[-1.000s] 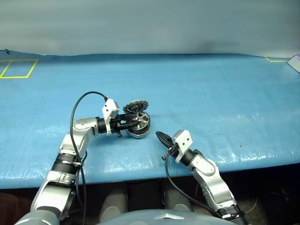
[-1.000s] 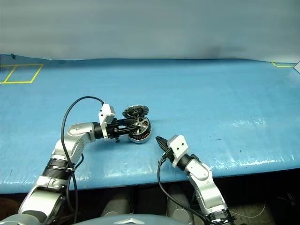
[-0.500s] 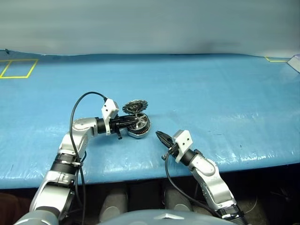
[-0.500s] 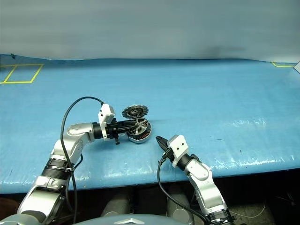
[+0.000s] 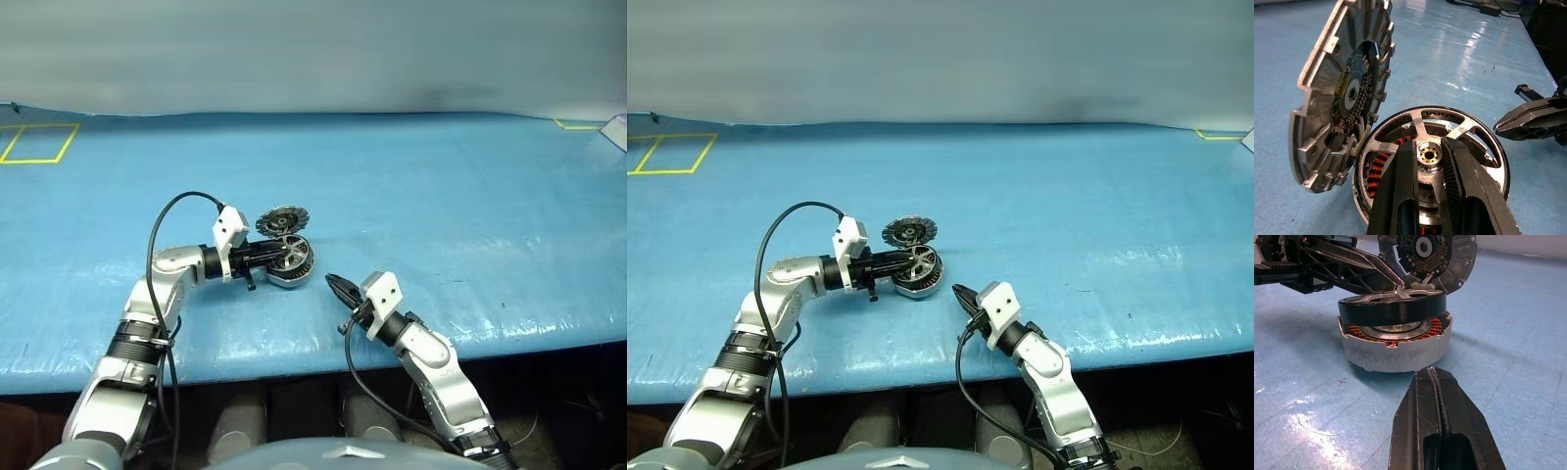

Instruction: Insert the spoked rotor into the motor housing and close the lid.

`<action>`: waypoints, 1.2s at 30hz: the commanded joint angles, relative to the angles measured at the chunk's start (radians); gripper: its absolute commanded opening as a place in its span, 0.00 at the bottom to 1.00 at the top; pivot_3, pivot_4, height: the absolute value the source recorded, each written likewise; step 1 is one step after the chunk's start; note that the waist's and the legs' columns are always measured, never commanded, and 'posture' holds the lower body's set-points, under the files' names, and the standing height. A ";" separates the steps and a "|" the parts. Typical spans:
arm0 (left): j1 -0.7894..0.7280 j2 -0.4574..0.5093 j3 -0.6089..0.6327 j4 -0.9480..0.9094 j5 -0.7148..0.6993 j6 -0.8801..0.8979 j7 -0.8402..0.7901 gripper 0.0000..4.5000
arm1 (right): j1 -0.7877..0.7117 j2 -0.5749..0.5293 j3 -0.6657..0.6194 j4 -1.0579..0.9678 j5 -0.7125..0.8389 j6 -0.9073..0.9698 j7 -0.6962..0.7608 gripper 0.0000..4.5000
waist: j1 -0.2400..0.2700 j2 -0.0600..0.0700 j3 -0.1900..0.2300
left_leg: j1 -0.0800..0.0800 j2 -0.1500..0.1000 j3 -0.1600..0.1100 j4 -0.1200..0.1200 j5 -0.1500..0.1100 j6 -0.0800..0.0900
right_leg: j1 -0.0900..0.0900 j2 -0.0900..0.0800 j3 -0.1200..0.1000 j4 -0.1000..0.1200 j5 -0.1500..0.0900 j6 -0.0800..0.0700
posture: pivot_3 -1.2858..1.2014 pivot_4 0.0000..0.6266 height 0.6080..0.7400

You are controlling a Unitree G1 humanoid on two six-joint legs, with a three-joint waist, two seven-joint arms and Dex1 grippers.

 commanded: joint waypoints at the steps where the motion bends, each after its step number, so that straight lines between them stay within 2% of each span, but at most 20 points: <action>1: -0.010 0.027 -0.028 -0.030 0.033 -0.038 -0.033 0.08 | -0.004 0.005 -0.002 -0.018 -0.002 -0.017 -0.003 0.00 | 0.000 0.000 0.000 | 0.000 0.000 0.000 0.000 0.000 0.000 | 0.000 0.000 0.000 0.000 0.000 0.000 | 0.52 0.24 1.00; 18: -0.010 0.041 -0.060 -0.023 0.097 -0.075 -0.026 0.08 | -0.002 0.010 -0.004 -0.018 -0.008 -0.016 -0.002 0.00 | -0.001 0.000 0.000 | 0.000 0.000 0.000 -0.001 0.000 0.000 | -0.001 0.000 0.000 0.000 0.000 0.000 | 0.52 0.24 1.00; 27: -0.008 0.040 -0.064 -0.034 0.064 -0.064 -0.079 0.08 | -0.001 0.009 -0.004 -0.016 -0.010 -0.015 -0.002 0.00 | -0.001 0.000 0.000 | 0.000 0.000 0.000 -0.001 0.000 0.000 | 0.000 0.000 0.000 0.000 0.000 0.000 | 0.52 0.24 1.00; 31: -0.004 0.046 -0.064 -0.049 0.054 -0.051 -0.100 0.37 | -0.003 0.010 -0.003 -0.015 -0.010 -0.016 -0.001 0.00 | 0.000 0.000 0.000 | 0.000 0.000 0.000 -0.002 0.000 0.000 | -0.001 0.000 0.000 -0.001 0.000 0.000 | 0.52 0.24 1.00; 34: 0.004 0.033 -0.043 -0.052 0.076 -0.083 -0.036 0.60 | -0.004 0.009 -0.003 -0.014 -0.010 -0.016 0.001 0.00 | 0.000 0.000 0.000 | 0.000 0.000 0.000 -0.002 0.000 0.000 | -0.001 0.000 0.000 -0.001 0.000 0.000 | 0.52 0.24 1.00; 35: 0.007 0.029 -0.036 -0.053 0.076 -0.086 -0.021 0.66 | -0.004 0.009 -0.003 -0.013 -0.010 -0.016 0.001 0.00 | 0.000 0.000 0.000 | 0.000 0.000 0.000 -0.001 0.000 0.000 | -0.001 0.000 0.000 -0.001 0.000 0.000 | 0.52 0.24 1.00; 36: 0.009 0.028 -0.035 -0.055 0.074 -0.089 -0.015 0.66 | -0.003 0.009 -0.003 -0.013 -0.010 -0.016 0.001 0.00 | 0.000 0.000 0.000 | 0.000 0.000 0.000 -0.001 0.000 0.000 | -0.001 0.000 0.000 -0.001 0.000 0.000 | 0.52 0.24 1.00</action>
